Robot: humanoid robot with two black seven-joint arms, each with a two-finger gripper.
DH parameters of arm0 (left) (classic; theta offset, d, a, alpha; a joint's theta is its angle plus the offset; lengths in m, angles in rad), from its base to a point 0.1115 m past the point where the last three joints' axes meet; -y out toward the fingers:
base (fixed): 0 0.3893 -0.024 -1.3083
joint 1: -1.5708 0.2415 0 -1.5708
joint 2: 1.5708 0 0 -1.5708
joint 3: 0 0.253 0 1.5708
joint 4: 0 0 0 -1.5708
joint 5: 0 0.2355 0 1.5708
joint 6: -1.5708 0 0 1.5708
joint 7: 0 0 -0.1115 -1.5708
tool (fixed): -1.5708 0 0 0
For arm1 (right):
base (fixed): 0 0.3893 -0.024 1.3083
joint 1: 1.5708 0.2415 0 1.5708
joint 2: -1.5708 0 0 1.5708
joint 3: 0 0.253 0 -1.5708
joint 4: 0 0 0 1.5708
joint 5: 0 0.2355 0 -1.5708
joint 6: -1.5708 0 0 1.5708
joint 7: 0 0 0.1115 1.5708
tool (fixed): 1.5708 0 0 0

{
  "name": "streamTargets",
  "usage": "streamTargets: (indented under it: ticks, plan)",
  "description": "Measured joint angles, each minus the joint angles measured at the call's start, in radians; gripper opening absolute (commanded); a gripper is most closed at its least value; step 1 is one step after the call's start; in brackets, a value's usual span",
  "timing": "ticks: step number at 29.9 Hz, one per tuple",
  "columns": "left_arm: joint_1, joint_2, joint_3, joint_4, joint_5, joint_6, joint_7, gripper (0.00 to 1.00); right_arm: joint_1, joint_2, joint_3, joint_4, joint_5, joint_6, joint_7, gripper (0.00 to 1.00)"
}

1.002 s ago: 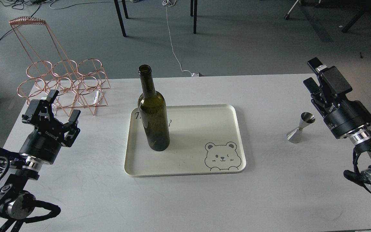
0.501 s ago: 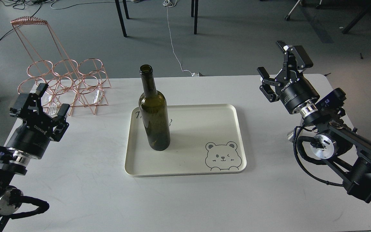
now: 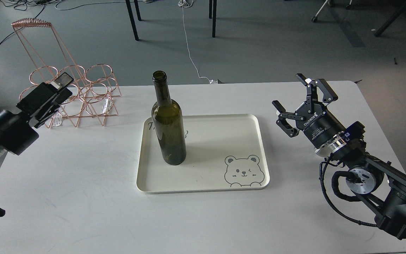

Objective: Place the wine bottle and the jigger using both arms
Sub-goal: 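Reach the left gripper toward the neck of the green wine bottle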

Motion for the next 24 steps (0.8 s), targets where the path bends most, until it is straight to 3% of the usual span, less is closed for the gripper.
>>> streamTargets:
  ticks: [6, 13, 24]
  plan:
    - [-0.087, 0.062, 0.005, -0.066, 0.34, 0.041, 0.0, 0.98, -0.001, 0.0, 0.001, 0.0, -0.001, 0.0, 0.0, 0.99]
    - [-0.167, 0.067, 0.064, -0.135, 0.519, 0.036, 0.0, 0.98, -0.002, 0.001, 0.003, 0.0, -0.004, -0.002, 0.0, 0.99]
    - [-0.346, -0.056, 0.252, -0.11, 0.612, -0.036, 0.0, 0.98, -0.002, 0.003, 0.003, -0.009, -0.009, -0.002, 0.0, 0.99]
